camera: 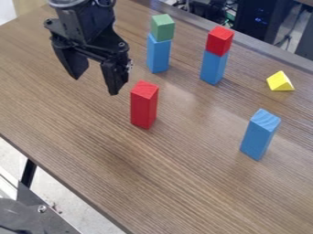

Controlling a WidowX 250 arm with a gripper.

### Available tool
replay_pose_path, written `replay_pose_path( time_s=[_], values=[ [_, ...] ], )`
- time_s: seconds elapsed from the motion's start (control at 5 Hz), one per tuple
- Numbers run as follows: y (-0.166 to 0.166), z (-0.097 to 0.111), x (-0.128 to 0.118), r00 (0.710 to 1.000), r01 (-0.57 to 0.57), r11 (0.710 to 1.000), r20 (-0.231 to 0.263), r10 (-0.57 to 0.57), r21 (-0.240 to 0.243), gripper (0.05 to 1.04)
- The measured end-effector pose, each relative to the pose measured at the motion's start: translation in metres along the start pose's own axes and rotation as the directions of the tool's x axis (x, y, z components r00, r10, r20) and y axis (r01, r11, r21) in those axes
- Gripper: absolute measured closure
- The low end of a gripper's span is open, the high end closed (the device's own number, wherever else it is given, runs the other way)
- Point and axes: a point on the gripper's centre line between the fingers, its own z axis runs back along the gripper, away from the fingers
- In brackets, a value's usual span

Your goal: Move go down the red block

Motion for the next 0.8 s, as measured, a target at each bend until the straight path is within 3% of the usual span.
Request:
replay_pose_path(
  time_s=[0.4, 0.8],
  values=[
    [-0.004, -0.015, -0.001, 1.0, -0.012, 1.0, -0.021, 0.013, 0.014, 0.085],
    [-0.01, -0.031, 0.006, 1.0, 0.0, 1.0, 0.004, 0.0, 0.021, 0.085]
  ],
)
